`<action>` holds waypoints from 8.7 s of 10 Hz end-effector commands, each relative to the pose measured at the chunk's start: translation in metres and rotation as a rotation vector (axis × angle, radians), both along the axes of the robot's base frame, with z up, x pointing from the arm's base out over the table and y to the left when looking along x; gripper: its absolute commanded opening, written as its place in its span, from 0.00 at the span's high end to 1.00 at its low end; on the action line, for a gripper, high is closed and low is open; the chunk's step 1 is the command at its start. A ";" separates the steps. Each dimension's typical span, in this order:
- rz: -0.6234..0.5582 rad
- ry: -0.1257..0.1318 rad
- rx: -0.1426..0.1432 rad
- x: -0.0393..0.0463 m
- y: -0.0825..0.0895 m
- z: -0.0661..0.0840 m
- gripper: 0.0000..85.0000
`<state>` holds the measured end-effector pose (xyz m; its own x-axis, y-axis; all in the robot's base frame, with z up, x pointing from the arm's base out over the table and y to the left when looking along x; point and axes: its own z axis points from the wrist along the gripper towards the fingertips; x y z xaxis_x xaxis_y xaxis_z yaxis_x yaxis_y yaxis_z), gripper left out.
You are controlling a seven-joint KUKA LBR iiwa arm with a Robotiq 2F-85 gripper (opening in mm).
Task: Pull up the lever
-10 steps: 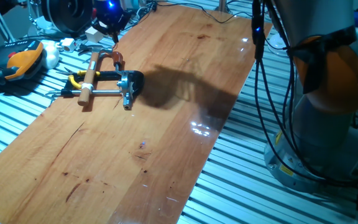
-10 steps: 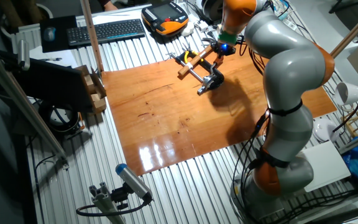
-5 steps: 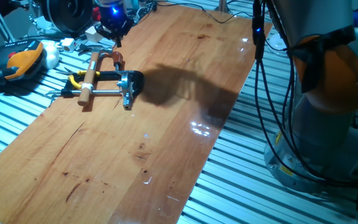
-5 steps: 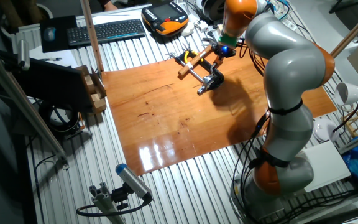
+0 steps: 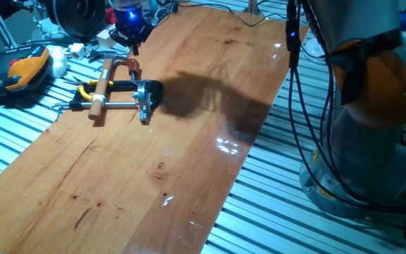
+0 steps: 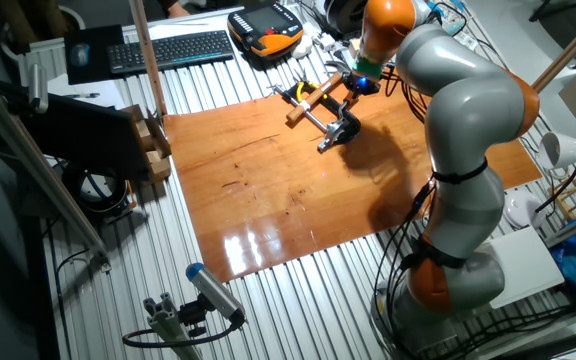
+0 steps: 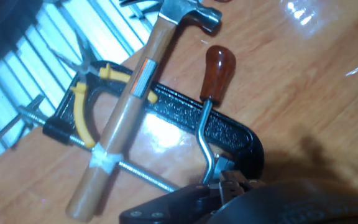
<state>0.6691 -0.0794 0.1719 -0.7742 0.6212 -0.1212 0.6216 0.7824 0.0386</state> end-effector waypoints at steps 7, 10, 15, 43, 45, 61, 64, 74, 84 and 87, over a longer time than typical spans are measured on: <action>-0.017 0.061 0.030 0.0006 0.000 -0.001 1.00; 0.023 0.039 -0.018 0.0006 0.000 -0.001 1.00; -0.072 -0.011 -0.075 0.0058 -0.003 -0.004 1.00; -0.226 -0.041 0.014 0.0701 -0.052 -0.075 0.40; -0.219 -0.030 0.026 0.0689 -0.055 -0.078 0.40; -0.186 -0.039 0.033 0.0805 -0.056 -0.094 0.40; -0.194 -0.040 0.033 0.0806 -0.057 -0.098 0.40; -0.212 -0.049 0.047 0.0792 -0.054 -0.113 0.60; -0.253 -0.044 0.050 0.0771 -0.054 -0.118 0.40; -0.254 -0.041 0.061 0.0760 -0.052 -0.121 0.40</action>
